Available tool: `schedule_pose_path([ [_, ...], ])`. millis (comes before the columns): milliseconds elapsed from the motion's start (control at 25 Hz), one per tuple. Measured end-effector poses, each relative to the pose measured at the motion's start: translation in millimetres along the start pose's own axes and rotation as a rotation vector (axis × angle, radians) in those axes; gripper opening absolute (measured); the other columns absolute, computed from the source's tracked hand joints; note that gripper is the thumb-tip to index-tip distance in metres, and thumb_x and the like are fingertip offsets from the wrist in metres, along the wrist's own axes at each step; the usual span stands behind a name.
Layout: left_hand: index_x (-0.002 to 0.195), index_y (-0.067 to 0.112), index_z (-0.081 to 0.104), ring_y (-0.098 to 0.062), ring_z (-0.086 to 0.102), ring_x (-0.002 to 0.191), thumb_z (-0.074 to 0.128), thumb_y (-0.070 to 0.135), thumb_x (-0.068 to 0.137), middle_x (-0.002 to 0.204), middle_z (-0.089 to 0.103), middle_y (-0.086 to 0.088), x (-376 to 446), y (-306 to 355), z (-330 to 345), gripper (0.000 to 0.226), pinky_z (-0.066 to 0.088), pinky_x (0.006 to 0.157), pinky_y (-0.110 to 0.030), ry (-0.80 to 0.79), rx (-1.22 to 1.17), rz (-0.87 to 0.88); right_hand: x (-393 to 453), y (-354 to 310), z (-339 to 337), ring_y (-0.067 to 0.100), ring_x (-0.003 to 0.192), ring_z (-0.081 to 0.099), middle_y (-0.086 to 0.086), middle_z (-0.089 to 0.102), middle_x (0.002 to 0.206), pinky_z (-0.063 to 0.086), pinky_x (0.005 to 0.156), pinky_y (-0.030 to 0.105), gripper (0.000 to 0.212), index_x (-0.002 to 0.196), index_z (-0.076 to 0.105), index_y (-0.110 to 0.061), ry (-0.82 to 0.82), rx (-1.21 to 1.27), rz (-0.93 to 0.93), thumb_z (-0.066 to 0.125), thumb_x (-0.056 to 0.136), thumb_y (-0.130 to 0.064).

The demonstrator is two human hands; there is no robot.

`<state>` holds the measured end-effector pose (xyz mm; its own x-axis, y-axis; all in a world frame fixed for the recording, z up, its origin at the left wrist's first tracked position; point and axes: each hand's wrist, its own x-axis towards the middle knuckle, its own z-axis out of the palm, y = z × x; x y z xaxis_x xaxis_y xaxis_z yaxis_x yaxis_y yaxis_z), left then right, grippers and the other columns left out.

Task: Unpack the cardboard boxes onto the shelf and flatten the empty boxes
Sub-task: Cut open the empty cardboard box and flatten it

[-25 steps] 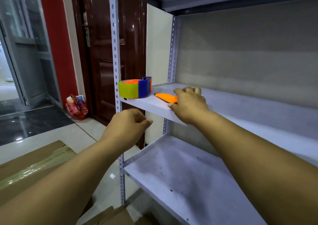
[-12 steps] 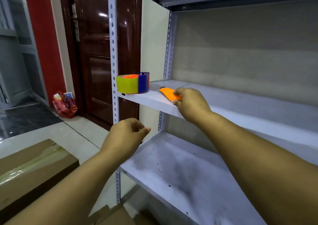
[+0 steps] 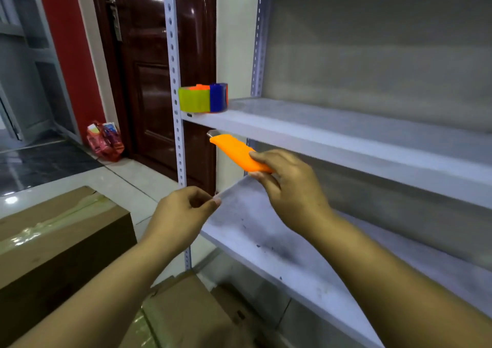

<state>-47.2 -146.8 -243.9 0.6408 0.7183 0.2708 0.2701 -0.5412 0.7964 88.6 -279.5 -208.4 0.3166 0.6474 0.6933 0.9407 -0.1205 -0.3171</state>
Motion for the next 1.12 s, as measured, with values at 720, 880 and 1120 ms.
schedule_pose_path([
  [720,0.084,0.010,0.067,-0.015,0.061,0.070,0.064,0.022,0.089,0.083,0.069,-0.008,-173,-124,85,0.013,0.042,0.061,-0.024,-0.154,-0.342,-0.589,-248,1,80,-0.002,0.091,0.061,-0.017,0.068,0.095,0.047,0.083,0.021,0.011,0.100,0.064,-0.036,-0.240,0.567,0.907,0.059,0.093,-0.031],
  [880,0.088,0.008,0.068,-0.016,0.063,0.072,0.065,0.027,0.089,0.090,0.070,-0.015,-184,-133,100,0.019,0.043,0.065,-0.025,-0.290,-0.276,-0.581,-263,-2,86,-0.006,0.076,0.064,-0.013,0.068,0.083,0.048,0.080,0.023,0.012,0.090,0.064,-0.031,-0.248,0.627,1.015,0.054,0.096,-0.029],
  [1120,0.092,0.010,0.061,-0.024,0.064,0.075,0.057,0.043,0.091,0.089,0.069,-0.009,-176,-140,118,0.033,0.048,0.073,-0.034,-0.282,-0.498,-0.887,-275,8,95,0.024,0.092,0.069,0.002,0.074,0.086,0.051,0.093,0.049,0.023,0.096,0.064,-0.022,-0.300,0.675,1.105,0.047,0.098,-0.036],
])
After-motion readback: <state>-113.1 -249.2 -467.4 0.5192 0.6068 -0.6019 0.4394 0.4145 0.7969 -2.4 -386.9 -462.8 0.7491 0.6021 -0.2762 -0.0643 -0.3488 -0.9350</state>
